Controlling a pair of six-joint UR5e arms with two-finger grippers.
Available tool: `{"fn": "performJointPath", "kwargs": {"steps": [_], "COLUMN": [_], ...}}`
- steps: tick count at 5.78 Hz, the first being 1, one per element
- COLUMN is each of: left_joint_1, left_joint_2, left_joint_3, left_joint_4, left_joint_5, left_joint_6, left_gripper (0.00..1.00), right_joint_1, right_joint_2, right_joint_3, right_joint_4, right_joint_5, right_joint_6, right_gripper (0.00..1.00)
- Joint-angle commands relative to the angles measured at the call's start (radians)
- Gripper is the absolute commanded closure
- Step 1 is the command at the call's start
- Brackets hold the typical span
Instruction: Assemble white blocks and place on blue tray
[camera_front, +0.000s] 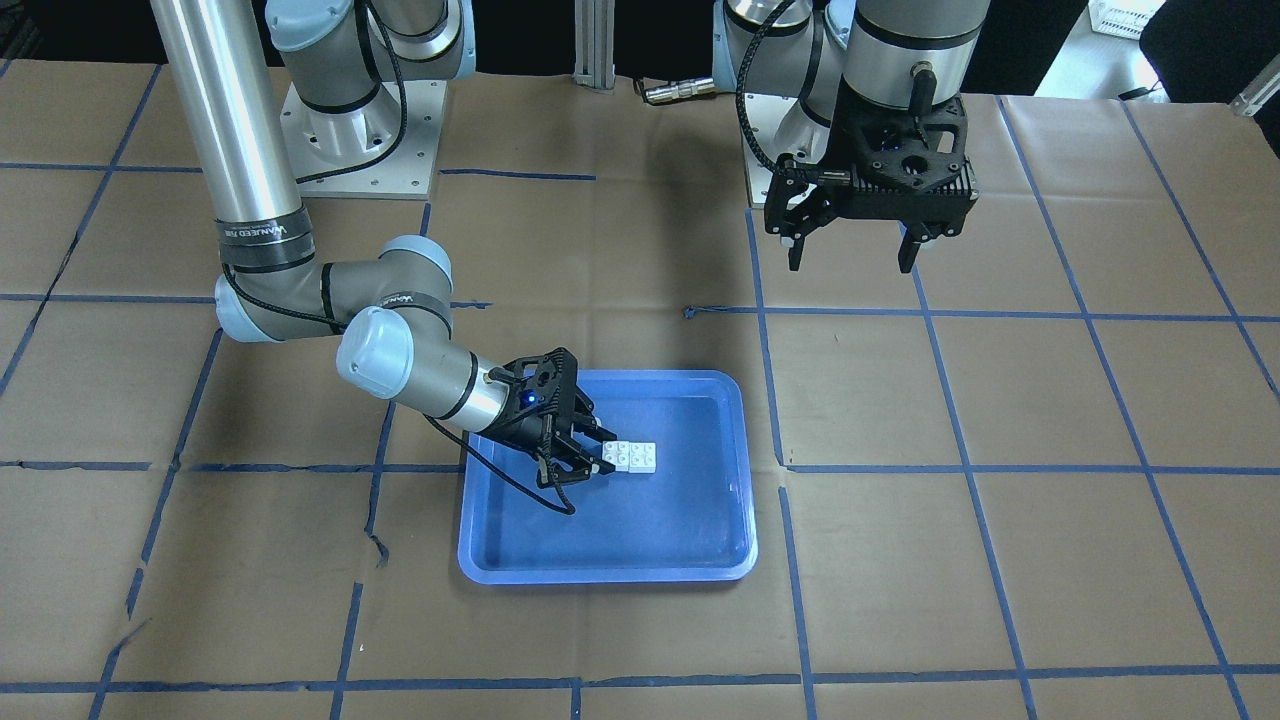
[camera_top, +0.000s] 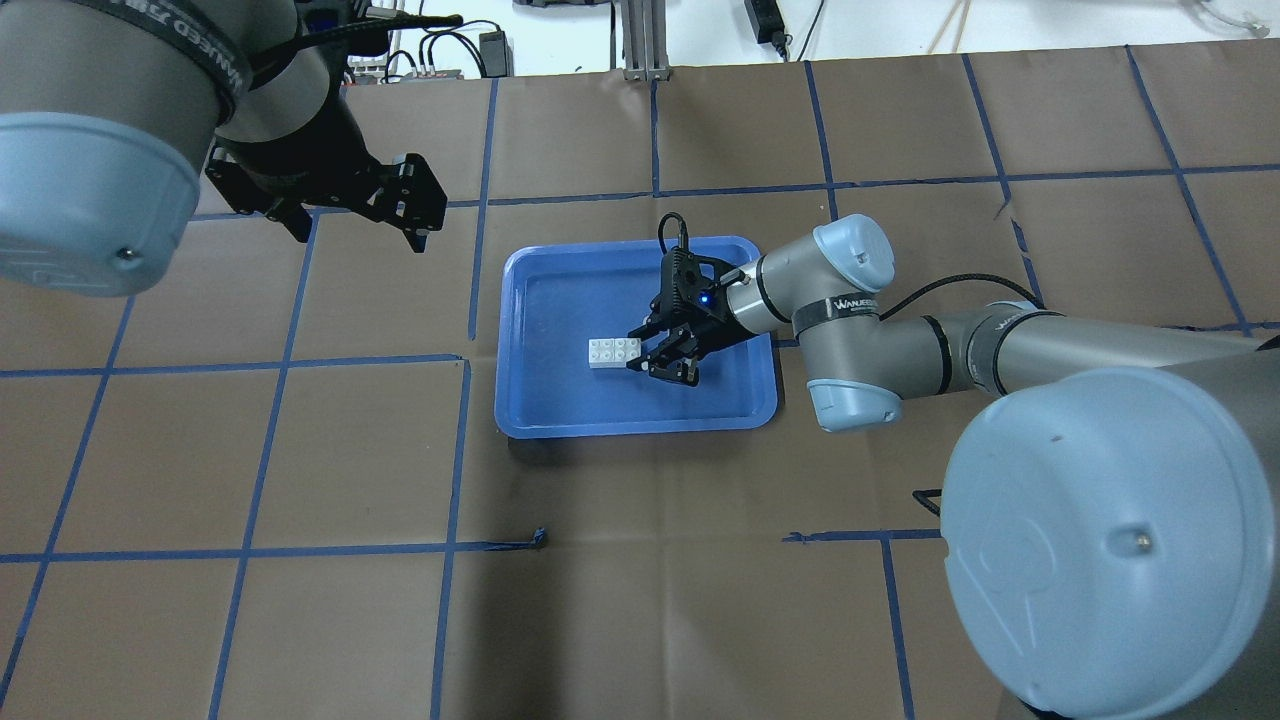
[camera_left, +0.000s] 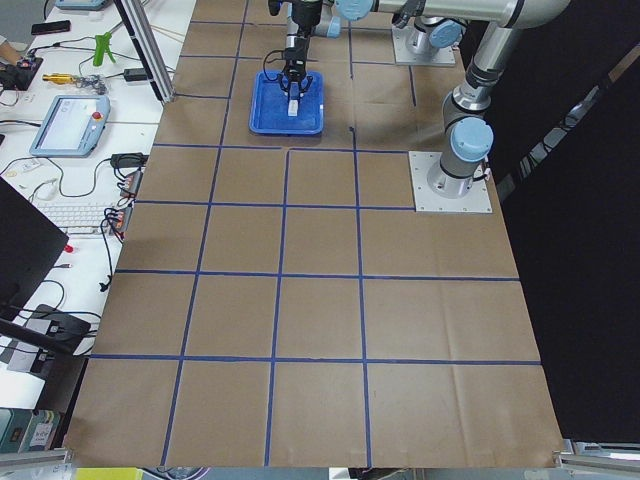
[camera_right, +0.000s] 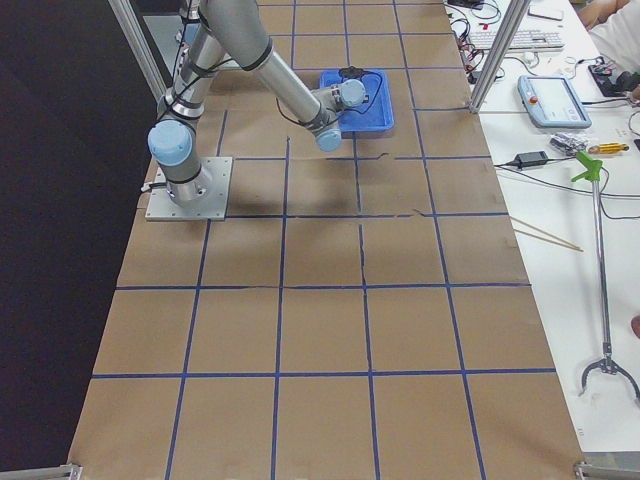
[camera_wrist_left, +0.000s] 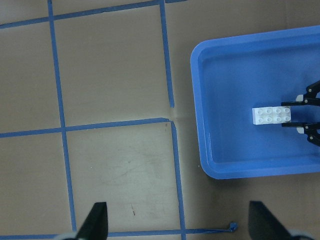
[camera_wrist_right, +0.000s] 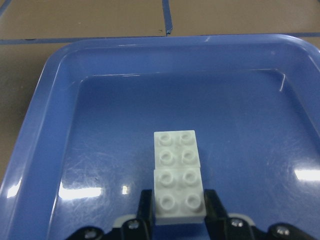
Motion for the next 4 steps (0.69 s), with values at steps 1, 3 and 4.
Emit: {"fn": "performJointPath", "kwargs": {"steps": [1, 3, 4], "left_joint_1": [0.0, 0.0, 0.0], "left_joint_2": [0.0, 0.0, 0.0], "left_joint_3": [0.0, 0.0, 0.0], "left_joint_4": [0.002, 0.002, 0.004], "left_joint_5": [0.0, 0.0, 0.0], "left_joint_6": [0.0, 0.0, 0.0], "left_gripper": [0.0, 0.0, 0.0], "right_joint_1": [0.0, 0.0, -0.002], "right_joint_2": [0.0, 0.0, -0.005], "right_joint_3": [0.0, -0.002, -0.011], "right_joint_4": [0.0, 0.0, 0.0], "right_joint_5": [0.0, 0.0, 0.002], "right_joint_6": [0.0, 0.0, 0.053], "right_gripper": [0.49, 0.46, 0.12]}}
